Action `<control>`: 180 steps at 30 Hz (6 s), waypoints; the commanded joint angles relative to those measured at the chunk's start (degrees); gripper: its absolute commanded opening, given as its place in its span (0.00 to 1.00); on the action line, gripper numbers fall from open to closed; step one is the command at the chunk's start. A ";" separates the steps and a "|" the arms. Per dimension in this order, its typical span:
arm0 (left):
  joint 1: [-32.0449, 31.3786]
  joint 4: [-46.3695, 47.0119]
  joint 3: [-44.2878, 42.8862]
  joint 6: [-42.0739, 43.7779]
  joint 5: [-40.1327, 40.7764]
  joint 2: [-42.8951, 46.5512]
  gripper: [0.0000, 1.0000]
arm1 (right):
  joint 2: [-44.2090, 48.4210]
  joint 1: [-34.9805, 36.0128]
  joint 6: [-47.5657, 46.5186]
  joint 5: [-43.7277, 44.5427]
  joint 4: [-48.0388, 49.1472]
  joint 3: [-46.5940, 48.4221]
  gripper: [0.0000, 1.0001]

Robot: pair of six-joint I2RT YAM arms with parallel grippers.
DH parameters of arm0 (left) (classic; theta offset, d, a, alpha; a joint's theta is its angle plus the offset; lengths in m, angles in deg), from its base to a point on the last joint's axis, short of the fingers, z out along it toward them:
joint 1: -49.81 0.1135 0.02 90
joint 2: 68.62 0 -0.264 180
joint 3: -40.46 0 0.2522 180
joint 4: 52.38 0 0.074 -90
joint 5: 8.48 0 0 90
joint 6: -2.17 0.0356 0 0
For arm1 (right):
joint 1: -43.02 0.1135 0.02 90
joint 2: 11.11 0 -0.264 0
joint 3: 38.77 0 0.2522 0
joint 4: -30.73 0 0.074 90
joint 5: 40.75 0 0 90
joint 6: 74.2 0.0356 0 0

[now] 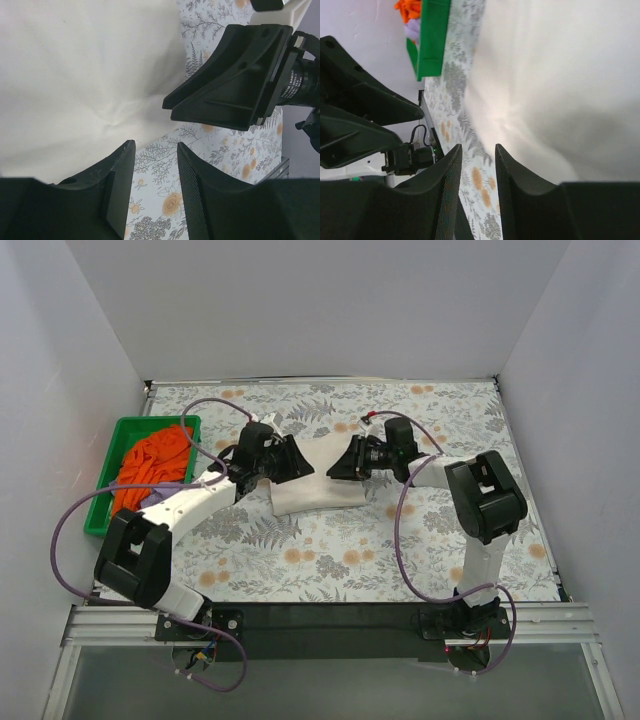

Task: Fold and stack the t-shirts
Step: Fold the tshirt, then neatly place the folded tshirt to the corner

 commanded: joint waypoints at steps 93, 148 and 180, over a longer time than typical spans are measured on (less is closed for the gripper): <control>11.33 -20.80 11.45 3.27 21.57 34.47 0.87 | 1.99 -14.59 -37.72 37.22 -44.58 12.53 0.01; 11.24 -18.95 14.17 4.42 14.09 32.27 0.87 | 33.55 -20.33 13.31 33.00 3.65 -40.55 0.68; 11.16 -22.99 13.29 4.77 17.34 32.62 0.87 | 9.91 -24.71 26.07 46.01 12.45 -17.00 0.01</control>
